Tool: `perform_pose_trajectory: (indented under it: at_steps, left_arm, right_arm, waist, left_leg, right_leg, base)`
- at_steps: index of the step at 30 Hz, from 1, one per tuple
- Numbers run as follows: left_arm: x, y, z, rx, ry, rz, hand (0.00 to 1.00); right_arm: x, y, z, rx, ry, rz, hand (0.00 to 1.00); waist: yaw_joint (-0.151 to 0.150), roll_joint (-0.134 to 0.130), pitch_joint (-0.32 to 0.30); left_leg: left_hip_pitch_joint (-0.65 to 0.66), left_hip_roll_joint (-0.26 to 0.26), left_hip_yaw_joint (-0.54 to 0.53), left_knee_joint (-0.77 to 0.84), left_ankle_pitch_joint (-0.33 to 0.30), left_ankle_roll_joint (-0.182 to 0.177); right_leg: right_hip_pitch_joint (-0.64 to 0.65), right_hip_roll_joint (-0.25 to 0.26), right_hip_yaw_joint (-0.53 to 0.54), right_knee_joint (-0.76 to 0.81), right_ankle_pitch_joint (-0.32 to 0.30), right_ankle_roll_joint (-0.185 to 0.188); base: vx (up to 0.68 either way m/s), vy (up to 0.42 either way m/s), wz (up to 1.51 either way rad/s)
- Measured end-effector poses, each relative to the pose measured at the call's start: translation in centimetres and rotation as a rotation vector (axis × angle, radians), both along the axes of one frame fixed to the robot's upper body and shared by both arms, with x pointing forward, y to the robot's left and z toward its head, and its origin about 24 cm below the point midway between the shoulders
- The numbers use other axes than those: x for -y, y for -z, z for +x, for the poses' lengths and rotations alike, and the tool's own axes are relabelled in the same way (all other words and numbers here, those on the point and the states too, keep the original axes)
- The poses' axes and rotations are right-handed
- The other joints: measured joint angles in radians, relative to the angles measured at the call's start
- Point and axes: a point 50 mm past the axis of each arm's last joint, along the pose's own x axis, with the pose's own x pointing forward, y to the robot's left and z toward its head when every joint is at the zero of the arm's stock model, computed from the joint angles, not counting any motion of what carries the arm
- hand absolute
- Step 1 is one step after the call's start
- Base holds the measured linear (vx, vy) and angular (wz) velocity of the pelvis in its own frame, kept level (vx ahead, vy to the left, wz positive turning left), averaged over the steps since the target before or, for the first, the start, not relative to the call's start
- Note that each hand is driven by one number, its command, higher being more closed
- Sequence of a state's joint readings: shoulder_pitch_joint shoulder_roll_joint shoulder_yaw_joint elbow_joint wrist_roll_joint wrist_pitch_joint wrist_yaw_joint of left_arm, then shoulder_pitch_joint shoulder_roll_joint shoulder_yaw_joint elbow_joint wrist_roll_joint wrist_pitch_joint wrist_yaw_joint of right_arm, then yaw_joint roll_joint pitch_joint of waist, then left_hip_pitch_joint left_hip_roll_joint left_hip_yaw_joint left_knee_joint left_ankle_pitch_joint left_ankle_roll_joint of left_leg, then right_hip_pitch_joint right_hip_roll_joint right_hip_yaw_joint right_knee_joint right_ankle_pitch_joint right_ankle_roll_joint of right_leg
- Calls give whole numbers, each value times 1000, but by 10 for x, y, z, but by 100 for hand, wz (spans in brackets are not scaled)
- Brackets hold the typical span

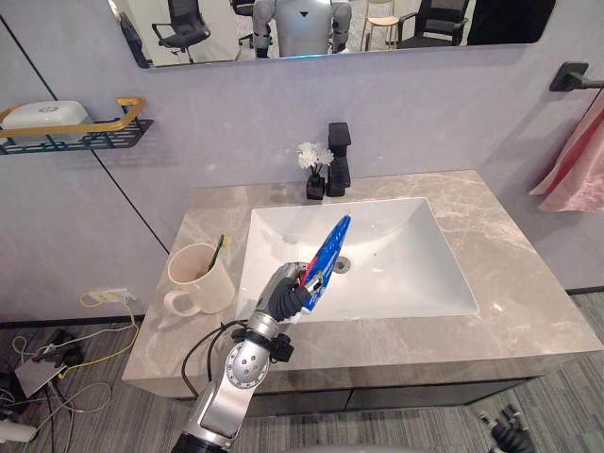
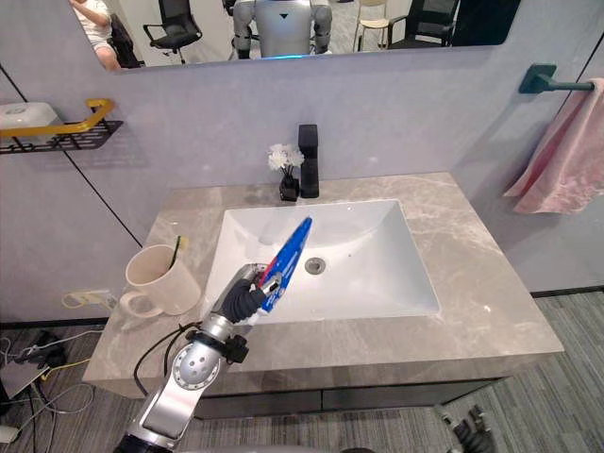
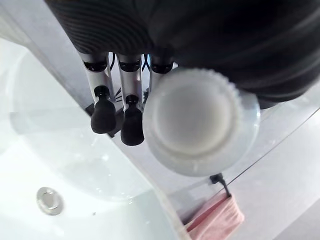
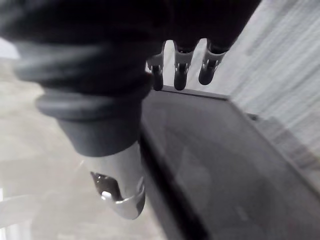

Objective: Organize washtable

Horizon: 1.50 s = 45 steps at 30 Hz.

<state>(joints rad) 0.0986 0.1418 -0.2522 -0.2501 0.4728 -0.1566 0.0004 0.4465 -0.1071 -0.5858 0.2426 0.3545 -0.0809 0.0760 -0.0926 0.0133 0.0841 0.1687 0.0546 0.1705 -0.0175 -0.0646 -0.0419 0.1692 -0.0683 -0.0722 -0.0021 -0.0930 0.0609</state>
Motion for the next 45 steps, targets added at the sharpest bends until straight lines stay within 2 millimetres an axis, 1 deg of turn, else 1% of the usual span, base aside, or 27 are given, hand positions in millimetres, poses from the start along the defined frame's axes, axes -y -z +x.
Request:
perform_pose_trajectory:
  at_steps: [2,4,5,7,8,9,10,11,13,14,15,16,17,19,21,23,25,26,28,32,34,38,41,45]
  left_arm:
    - [-5,-4,1,18,-20,-1,100]
    - [-8,-5,1,17,-25,5,100]
    - [-9,-5,2,13,-23,9,100]
    - [-11,-5,2,5,-15,11,100]
    - [-11,-6,2,6,-14,12,100]
    - [-12,-7,1,7,-7,16,100]
    - [-11,-9,1,9,2,6,100]
    - [-11,-10,0,10,7,-1,100]
    - [-10,-13,-2,17,31,-10,100]
    - [-9,-13,-3,17,37,-16,100]
    - [-6,-14,-3,18,49,-21,100]
    - [-5,-14,-4,15,58,-32,100]
    - [-1,-13,-5,10,78,-43,100]
    - [4,-13,-6,5,103,-58,100]
    - [13,-12,-9,-1,145,-65,100]
    - [16,-12,-10,-3,158,-70,100]
    - [19,-14,-9,1,175,-85,100]
    - [20,-15,-9,8,180,-85,100]
    - [26,-20,-7,32,206,-84,100]
    - [31,-22,-7,42,221,-90,100]
    - [30,-23,-7,50,206,-100,100]
    - [35,-23,-9,52,214,-111,100]
    - [34,-24,-8,62,191,-126,100]
    - [34,-24,-8,68,178,-141,100]
  right_arm:
    - [9,-25,2,72,-14,-77,0]
    - [21,-64,4,196,-38,-184,0]
    - [24,-75,5,226,-50,-216,0]
    - [31,-118,14,347,-109,-342,0]
    - [31,-128,18,378,-128,-373,0]
    - [30,-146,25,446,-168,-422,0]
    - [25,-162,35,519,-218,-462,0]
    - [22,-170,40,557,-239,-482,0]
    - [9,-198,64,704,-353,-545,0]
    - [4,-205,72,739,-393,-557,0]
    - [-7,-217,88,805,-480,-567,0]
    - [-14,-222,97,838,-529,-563,0]
    - [-32,-231,116,918,-635,-534,0]
    - [-50,-237,130,984,-733,-497,0]
    - [-71,-239,143,1029,-841,-437,0]
    - [-81,-239,151,1049,-891,-404,0]
    - [-94,-235,163,1061,-941,-330,0]
    - [-96,-233,164,1056,-953,-313,0]
    - [-108,-220,170,1020,-994,-237,0]
    - [-125,-205,173,1013,-1009,-120,0]
    - [-136,-191,177,994,-991,-29,0]
    - [-147,-175,179,983,-938,85,0]
    - [-156,-164,175,972,-909,164,0]
    - [-162,-156,176,962,-891,227,0]
  waist:
    - [-4,-4,-2]
    - [-4,-5,-3]
    - [-4,-5,-3]
    - [-8,-7,-5]
    - [-8,-9,-4]
    - [-7,-14,-7]
    - [-7,-18,-10]
    - [-7,-18,-10]
    - [-6,-21,-11]
    - [-5,-20,-12]
    - [-4,-20,-13]
    - [-2,-20,-14]
    - [1,-19,-16]
    - [8,-17,-18]
    - [28,-14,-20]
    - [29,-13,-21]
    - [31,-11,-22]
    - [32,-11,-22]
    - [51,-11,-23]
    - [56,-5,-27]
    - [54,-4,-31]
    - [54,-4,-33]
    - [57,-9,-36]
    - [55,-12,-39]
  left_leg:
    - [-1,1,2,3,-4,-1]
    - [-7,5,16,23,-17,-1]
    - [-10,6,21,27,-20,-1]
    - [-24,8,33,33,-22,-1]
    - [-25,9,37,34,-22,-1]
    - [-25,11,46,34,-22,-1]
    - [-25,14,51,34,-23,-2]
    - [-25,14,52,34,-23,-2]
    - [-25,14,54,34,-23,-2]
    - [-25,13,55,34,-23,-2]
    - [-25,13,54,34,-23,-2]
    - [-25,12,54,34,-23,-2]
    - [-31,12,50,36,-23,-1]
    - [-38,11,44,38,-22,-1]
    - [-48,8,26,45,-22,-1]
    - [-57,5,14,51,-22,-1]
    - [-64,-3,-4,52,-18,5]
    - [-66,-4,-9,52,-17,6]
    - [-66,-9,-21,52,-14,10]
    - [-70,-20,-40,49,-5,20]
    - [-71,-26,-47,37,6,25]
    - [-69,-37,-59,12,30,31]
    - [-59,-44,-59,-15,46,38]
    - [-52,-53,-66,-37,62,42]
  right_leg:
    - [-1,2,4,0,0,0]
    - [-6,3,17,2,-1,1]
    - [-11,4,20,4,-1,1]
    - [-36,5,34,17,-1,1]
    - [-38,7,39,19,-1,1]
    - [-46,9,48,22,0,1]
    - [-51,11,54,27,0,1]
    - [-52,11,55,28,0,1]
    - [-53,12,59,33,0,1]
    - [-53,11,60,33,0,1]
    - [-54,11,60,33,1,2]
    - [-54,11,60,33,1,3]
    - [-55,10,57,33,2,4]
    - [-56,9,50,33,3,4]
    - [-53,6,34,31,3,4]
    - [-52,1,17,30,3,4]
    - [-47,-7,-3,28,3,5]
    - [-46,-8,-11,27,4,6]
    - [-36,-15,-20,20,7,12]
    - [-28,-24,-44,17,7,12]
    - [-30,-35,-55,17,9,15]
    - [-34,-38,-65,17,15,24]
    - [-35,-43,-67,17,20,30]
    - [-36,-48,-69,12,24,33]
  base:
    - [-12,-12,-4]
    - [-32,-19,-17]
    - [-31,-9,-19]
    - [-24,-8,-18]
    - [-17,-10,-20]
    - [-16,-14,-21]
    - [-14,-18,-18]
    - [-17,-21,-10]
    - [-18,-17,-4]
    - [-33,-11,-3]
    - [0,0,0]
    - [-38,-12,3]
    - [-14,-12,6]
    - [-6,-18,10]
    - [16,-16,23]
    - [13,-7,25]
    - [-2,1,25]
    - [-13,1,26]
    - [-19,9,18]
    - [-41,-2,18]
    - [-61,8,12]
    - [-69,3,11]
    - [-54,8,4]
    - [-35,9,3]
